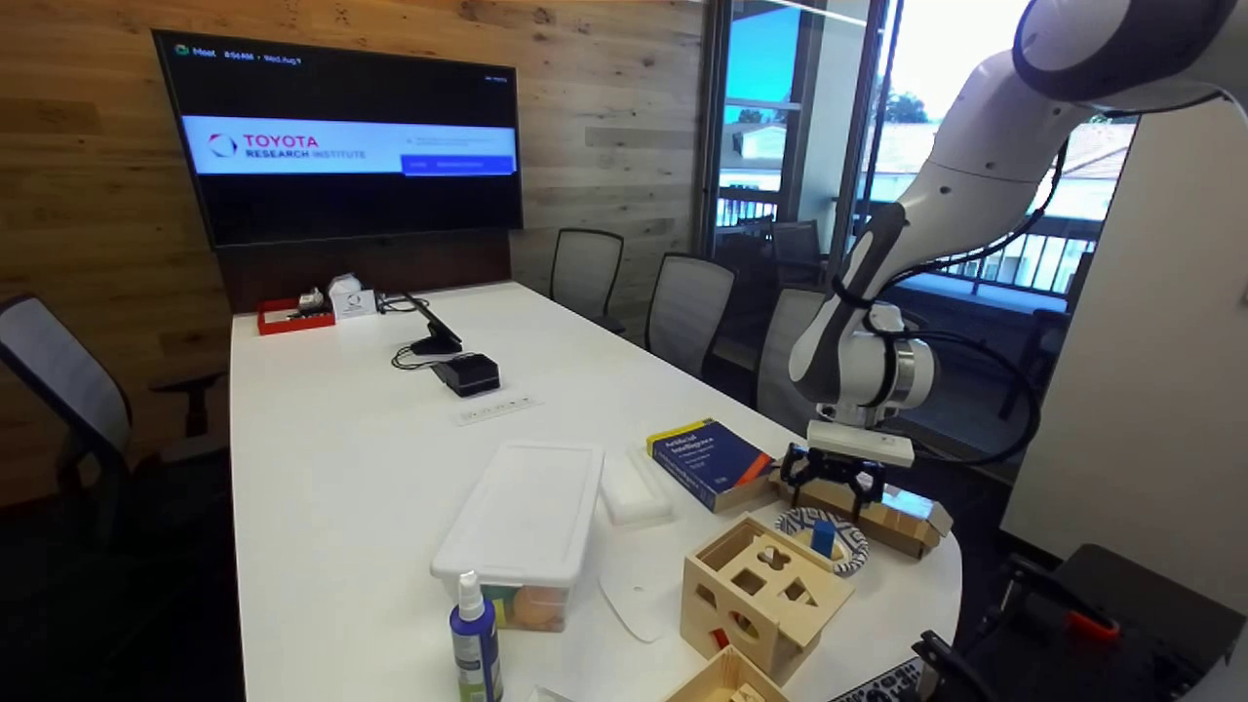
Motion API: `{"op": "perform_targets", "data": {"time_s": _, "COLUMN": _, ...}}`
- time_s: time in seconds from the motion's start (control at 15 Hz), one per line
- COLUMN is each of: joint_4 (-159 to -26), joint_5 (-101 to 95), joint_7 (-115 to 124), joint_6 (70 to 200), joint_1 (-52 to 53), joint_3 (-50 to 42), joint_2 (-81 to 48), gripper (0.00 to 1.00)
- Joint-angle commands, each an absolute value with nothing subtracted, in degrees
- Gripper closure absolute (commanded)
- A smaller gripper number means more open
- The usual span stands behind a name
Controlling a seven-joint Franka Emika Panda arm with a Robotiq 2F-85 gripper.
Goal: Put the block inside the box
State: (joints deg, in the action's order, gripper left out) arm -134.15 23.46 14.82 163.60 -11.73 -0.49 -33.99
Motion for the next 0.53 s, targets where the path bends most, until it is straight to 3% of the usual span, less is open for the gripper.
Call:
{"op": "perform_targets", "data": {"time_s": 0.0, "joint_4": -131.1, "joint_5": 26.1, "joint_7": 13.0, "joint_6": 162.9, "joint_1": -15.4, "joint_3": 2.3, "joint_2": -37.3, "gripper": 0.0}}
{"op": "perform_targets", "data": {"time_s": 0.4, "joint_4": -128.7, "joint_5": 25.9, "joint_7": 13.9, "joint_6": 162.8, "joint_1": -16.4, "joint_3": 2.7, "joint_2": -40.6, "gripper": 0.01}}
{"op": "perform_targets", "data": {"time_s": 0.47, "joint_4": -128.5, "joint_5": 25.8, "joint_7": 14.1, "joint_6": 162.8, "joint_1": -16.3, "joint_3": 2.6, "joint_2": -40.8, "gripper": 0.25}}
